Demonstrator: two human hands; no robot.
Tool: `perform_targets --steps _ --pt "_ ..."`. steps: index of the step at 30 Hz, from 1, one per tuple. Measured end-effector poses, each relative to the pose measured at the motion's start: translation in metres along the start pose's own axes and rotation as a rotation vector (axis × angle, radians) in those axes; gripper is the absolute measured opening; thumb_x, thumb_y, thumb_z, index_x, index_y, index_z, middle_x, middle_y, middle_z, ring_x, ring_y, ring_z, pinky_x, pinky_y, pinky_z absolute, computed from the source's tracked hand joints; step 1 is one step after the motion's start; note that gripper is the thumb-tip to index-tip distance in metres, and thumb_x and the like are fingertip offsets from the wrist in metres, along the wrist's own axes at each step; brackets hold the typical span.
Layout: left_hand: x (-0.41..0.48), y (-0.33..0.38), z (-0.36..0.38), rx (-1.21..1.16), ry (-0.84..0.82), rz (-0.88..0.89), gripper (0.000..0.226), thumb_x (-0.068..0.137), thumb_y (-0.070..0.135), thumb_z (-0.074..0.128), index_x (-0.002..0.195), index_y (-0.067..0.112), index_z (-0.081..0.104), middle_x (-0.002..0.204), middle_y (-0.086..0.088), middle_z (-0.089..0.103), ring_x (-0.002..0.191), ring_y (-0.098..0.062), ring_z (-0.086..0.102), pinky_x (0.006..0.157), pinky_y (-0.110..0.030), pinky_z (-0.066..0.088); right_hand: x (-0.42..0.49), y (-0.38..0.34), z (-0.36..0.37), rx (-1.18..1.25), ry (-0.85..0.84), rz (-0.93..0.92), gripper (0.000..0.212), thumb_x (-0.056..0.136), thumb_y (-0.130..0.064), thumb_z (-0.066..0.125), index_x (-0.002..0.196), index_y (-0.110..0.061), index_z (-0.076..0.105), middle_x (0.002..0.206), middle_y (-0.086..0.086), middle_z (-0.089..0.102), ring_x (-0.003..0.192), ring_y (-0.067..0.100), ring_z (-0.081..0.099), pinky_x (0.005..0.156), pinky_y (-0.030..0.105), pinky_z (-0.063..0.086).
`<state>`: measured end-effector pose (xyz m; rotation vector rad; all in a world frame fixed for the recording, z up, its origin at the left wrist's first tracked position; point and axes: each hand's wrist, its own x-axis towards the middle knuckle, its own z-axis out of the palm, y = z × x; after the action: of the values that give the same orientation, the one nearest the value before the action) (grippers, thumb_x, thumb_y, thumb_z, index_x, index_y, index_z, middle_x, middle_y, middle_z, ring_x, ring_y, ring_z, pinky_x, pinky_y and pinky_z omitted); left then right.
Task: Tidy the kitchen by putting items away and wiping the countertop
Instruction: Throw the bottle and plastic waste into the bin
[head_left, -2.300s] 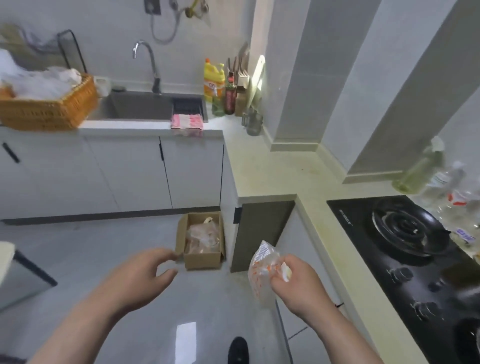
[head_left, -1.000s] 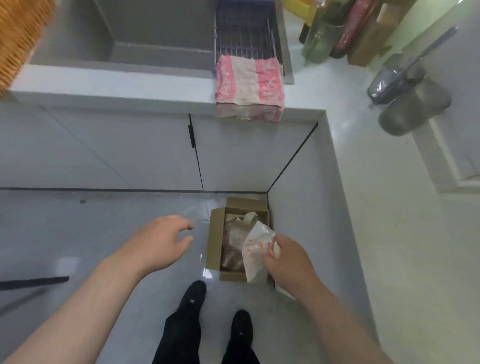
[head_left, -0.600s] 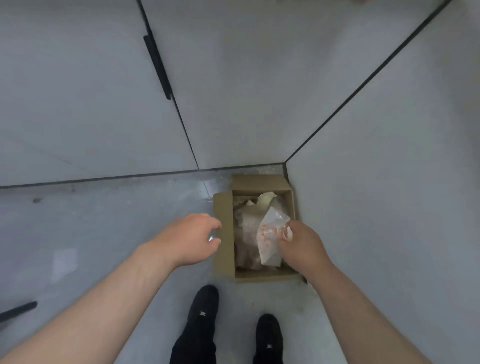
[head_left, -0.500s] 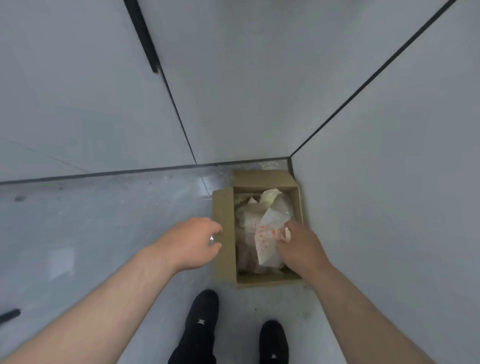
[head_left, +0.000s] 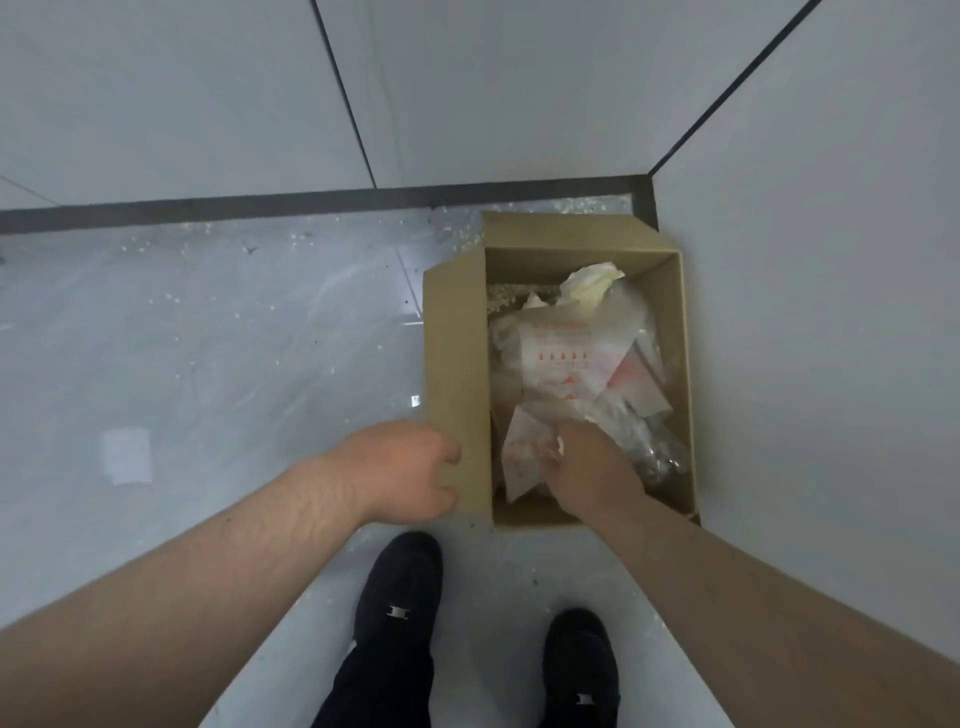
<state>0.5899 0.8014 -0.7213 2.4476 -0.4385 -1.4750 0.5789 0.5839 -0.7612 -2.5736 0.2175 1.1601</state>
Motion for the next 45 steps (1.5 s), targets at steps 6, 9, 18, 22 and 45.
perform_targets --steps 6,9,18,22,45 --pt "-0.016 0.002 -0.01 -0.019 0.024 -0.025 0.054 0.091 0.048 0.05 0.141 0.029 0.045 0.144 0.004 0.047 0.13 -0.018 0.045 0.106 -0.035 0.041 -0.022 -0.008 -0.018 0.121 -0.136 -0.055 0.058 0.09 -0.029 0.066 0.143 -0.024 0.043 0.142 -0.003 0.049 0.131 0.02 0.046 0.106 0.031 0.038" --pt "-0.033 0.005 -0.026 -0.029 0.067 -0.032 0.054 0.091 0.047 0.05 0.141 0.028 0.046 0.145 0.005 0.047 0.131 -0.016 0.044 0.107 -0.034 0.04 -0.044 -0.009 -0.038 0.188 -0.07 -0.068 0.049 0.094 -0.028 0.062 0.141 -0.023 0.049 0.14 -0.003 0.054 0.128 0.015 0.049 0.103 0.027 0.039" --pt "-0.123 0.037 -0.097 -0.109 0.298 -0.049 0.051 0.095 0.045 0.048 0.144 0.03 0.043 0.145 0.012 0.046 0.134 -0.01 0.041 0.109 -0.027 0.035 -0.119 -0.039 -0.134 0.153 0.119 -0.168 0.039 0.096 -0.026 0.056 0.135 -0.027 0.055 0.135 -0.009 0.057 0.125 0.011 0.051 0.099 0.022 0.039" --pt "-0.173 0.063 -0.133 -0.179 0.414 -0.05 0.05 0.095 0.047 0.047 0.143 0.034 0.043 0.146 0.016 0.044 0.135 -0.006 0.039 0.112 -0.03 0.034 -0.16 -0.065 -0.185 0.19 0.213 -0.225 0.037 0.095 -0.027 0.058 0.132 -0.027 0.059 0.136 -0.007 0.057 0.123 0.011 0.053 0.096 0.019 0.04" --pt "-0.524 0.192 -0.303 -0.335 0.84 0.111 0.024 0.09 0.042 0.059 0.099 0.055 0.041 0.102 0.048 0.033 0.115 0.012 0.042 0.09 0.002 0.026 -0.478 -0.159 -0.433 0.345 0.552 -0.325 0.036 0.093 -0.033 0.062 0.129 -0.03 0.058 0.118 -0.024 0.05 0.116 -0.001 0.049 0.091 0.001 0.03"
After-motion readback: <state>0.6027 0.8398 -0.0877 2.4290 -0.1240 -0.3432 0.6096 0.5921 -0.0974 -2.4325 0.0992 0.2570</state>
